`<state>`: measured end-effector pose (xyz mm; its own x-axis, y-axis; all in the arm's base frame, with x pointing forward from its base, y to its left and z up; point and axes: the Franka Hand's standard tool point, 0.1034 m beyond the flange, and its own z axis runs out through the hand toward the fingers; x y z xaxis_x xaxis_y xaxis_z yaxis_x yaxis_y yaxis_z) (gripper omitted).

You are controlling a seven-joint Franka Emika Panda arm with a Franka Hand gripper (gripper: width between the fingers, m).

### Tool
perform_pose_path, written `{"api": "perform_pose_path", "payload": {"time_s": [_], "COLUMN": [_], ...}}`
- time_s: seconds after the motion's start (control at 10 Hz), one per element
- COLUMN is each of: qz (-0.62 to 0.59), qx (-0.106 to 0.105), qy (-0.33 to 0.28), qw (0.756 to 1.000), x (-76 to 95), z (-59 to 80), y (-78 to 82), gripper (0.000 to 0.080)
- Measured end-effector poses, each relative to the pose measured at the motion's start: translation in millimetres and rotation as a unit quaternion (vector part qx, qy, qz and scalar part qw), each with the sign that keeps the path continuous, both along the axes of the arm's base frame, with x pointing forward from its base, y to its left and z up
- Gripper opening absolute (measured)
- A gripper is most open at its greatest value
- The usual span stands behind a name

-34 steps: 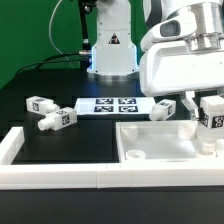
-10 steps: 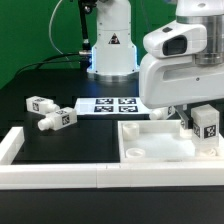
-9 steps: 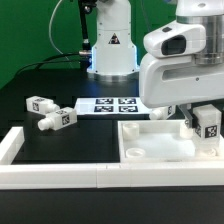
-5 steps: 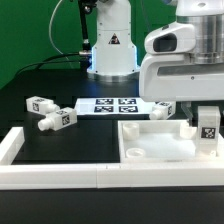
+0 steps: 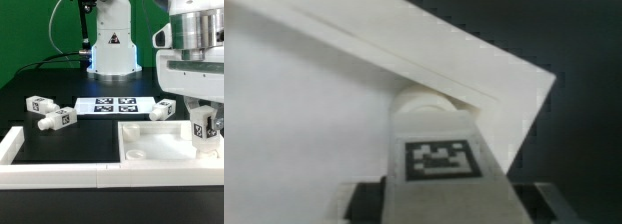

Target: Assemble one leg

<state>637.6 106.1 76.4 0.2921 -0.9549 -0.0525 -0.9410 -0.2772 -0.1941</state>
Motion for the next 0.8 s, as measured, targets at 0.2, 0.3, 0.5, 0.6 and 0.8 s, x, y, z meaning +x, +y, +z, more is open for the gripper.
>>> {"api": "perform_pose_path", "payload": {"time_s": [0.2,0.3,0.5,0.6,0.8], "qz": [0.024,0.087,0.277,0.305,0.391], "qx": [-0.004,-0.017,-0.043,-0.049,-0.064], "qy": [-0.002,-0.004,-0.012,-0.018,-0.027], "qw": [1.0,0.996,0.96,0.951,0.918], "x": [-1.0,-0.8,-0.6,-1.8,-1.7], "z": [-0.1,0.5,2.0,1.1,0.7], "y": [0.1,-1.5,-5.3,-4.1,-6.2], "gripper": [0.0407,0.0407,0.0632,0.0632,0.0649]}}
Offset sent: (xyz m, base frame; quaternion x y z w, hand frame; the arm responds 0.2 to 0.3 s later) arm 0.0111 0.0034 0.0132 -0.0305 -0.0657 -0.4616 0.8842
